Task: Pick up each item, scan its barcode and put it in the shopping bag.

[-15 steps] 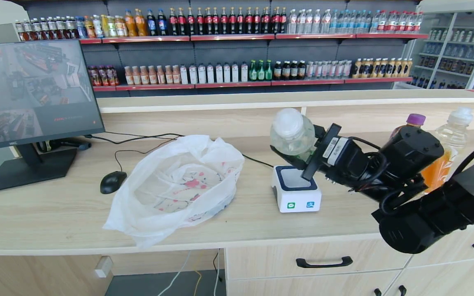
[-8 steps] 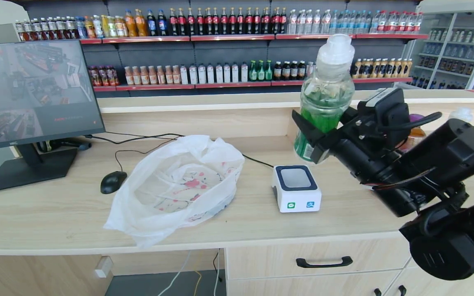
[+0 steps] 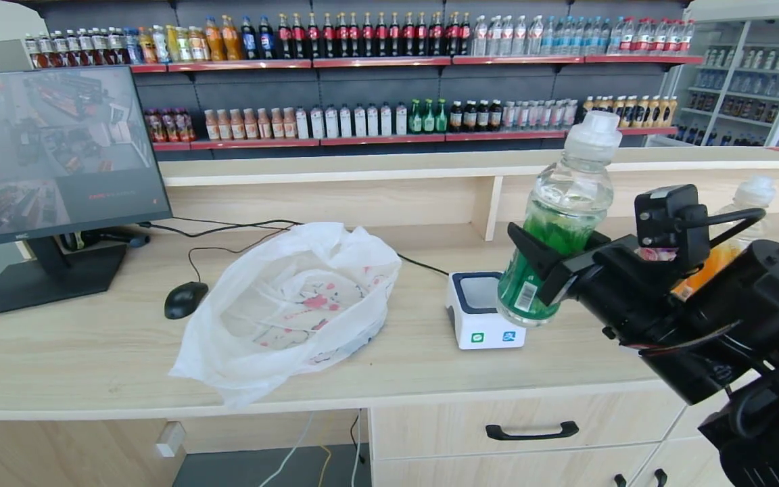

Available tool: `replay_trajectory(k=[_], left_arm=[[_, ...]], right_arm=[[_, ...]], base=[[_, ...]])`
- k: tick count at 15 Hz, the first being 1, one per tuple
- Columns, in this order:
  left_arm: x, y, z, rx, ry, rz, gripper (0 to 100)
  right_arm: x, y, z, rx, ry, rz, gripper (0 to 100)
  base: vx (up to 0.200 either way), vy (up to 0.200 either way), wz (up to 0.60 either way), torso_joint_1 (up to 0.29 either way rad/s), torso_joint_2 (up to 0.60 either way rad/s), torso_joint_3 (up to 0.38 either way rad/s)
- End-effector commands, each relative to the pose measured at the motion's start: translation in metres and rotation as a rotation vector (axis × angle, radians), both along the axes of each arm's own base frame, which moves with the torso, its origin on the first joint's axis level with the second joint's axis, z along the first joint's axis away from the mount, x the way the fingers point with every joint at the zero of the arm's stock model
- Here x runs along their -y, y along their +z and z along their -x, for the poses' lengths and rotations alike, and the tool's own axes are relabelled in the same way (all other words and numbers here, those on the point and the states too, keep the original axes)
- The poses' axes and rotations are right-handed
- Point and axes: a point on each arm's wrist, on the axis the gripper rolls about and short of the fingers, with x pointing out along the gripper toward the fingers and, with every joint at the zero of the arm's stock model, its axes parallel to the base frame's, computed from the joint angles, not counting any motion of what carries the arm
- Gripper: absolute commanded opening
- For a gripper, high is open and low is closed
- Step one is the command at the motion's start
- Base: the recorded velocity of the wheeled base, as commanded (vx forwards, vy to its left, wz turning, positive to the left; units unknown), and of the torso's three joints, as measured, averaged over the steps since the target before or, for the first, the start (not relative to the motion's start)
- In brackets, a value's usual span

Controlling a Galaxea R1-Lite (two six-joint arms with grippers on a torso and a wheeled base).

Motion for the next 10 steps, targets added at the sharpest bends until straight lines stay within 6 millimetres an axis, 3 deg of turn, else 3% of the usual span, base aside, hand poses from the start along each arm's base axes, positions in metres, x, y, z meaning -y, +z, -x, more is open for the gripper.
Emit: replay_trajectory(k=[1,5,10], left_arm=[[0.000,0.000,0.000,0.000,0.000,0.000,100],[0.000,0.000,0.000,0.000,0.000,0.001,100],[0.000,0.000,0.000,-0.001,0.002,0.001,100]], right_arm=[[-0.005,-0.011,-0.011,-0.030,-0.017,0.008,0],[-0.009,-0.011,-0.019,-0.072,-0.104,-0.105,0],[-0.017,-0.007,-0.019,-0.062,-0.076,-0.131,0]], base=[[0.000,0.000,0.00,0.000,0.00,0.000],[0.000,0.000,0.00,0.000,0.00,0.000],[0.000,0.200,0.00,0.001,0.01,0.001]])
